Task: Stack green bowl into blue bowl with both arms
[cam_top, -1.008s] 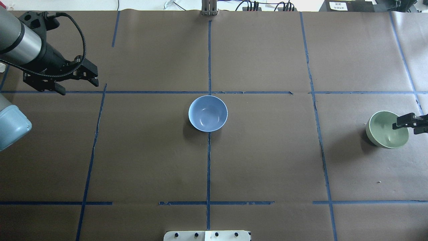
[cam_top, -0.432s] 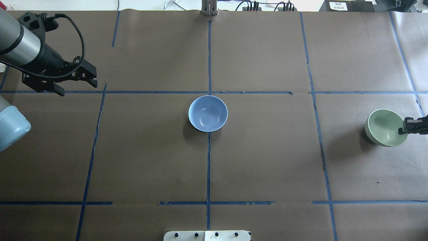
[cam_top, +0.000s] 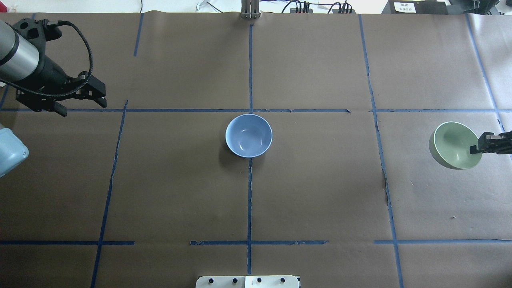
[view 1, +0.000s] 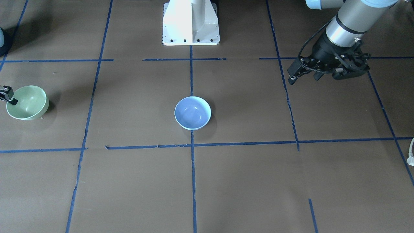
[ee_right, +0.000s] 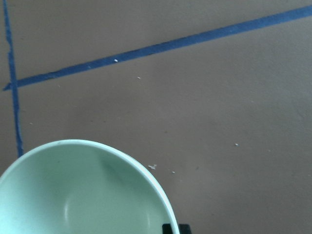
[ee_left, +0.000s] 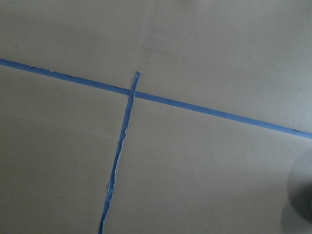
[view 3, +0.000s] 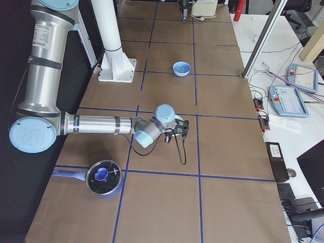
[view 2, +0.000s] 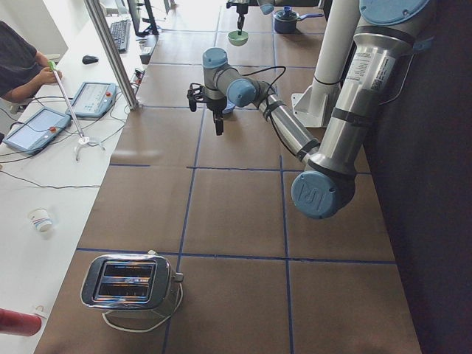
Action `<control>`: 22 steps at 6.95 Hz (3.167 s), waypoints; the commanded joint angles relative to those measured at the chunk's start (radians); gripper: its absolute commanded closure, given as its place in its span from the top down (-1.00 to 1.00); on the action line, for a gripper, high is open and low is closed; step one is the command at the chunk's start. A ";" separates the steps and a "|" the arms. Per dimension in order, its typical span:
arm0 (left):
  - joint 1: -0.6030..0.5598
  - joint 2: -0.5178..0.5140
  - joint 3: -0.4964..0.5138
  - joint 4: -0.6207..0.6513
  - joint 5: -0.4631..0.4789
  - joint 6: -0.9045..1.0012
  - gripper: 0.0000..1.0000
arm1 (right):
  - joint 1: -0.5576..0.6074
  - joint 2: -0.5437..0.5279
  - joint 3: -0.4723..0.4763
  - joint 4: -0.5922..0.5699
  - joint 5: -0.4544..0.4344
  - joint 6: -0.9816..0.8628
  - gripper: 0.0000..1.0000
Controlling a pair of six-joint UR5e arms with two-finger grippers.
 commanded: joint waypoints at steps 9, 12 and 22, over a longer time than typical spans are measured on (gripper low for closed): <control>-0.181 0.249 0.026 -0.002 -0.004 0.612 1.00 | -0.544 0.690 0.180 -0.565 -0.574 0.462 -1.00; -0.181 0.249 0.049 -0.011 -0.007 0.612 1.00 | -0.569 0.790 0.080 -0.662 -0.600 0.464 -1.00; -0.181 0.247 0.054 -0.013 -0.009 0.612 1.00 | -0.578 0.773 -0.017 -0.441 -0.564 0.481 -0.83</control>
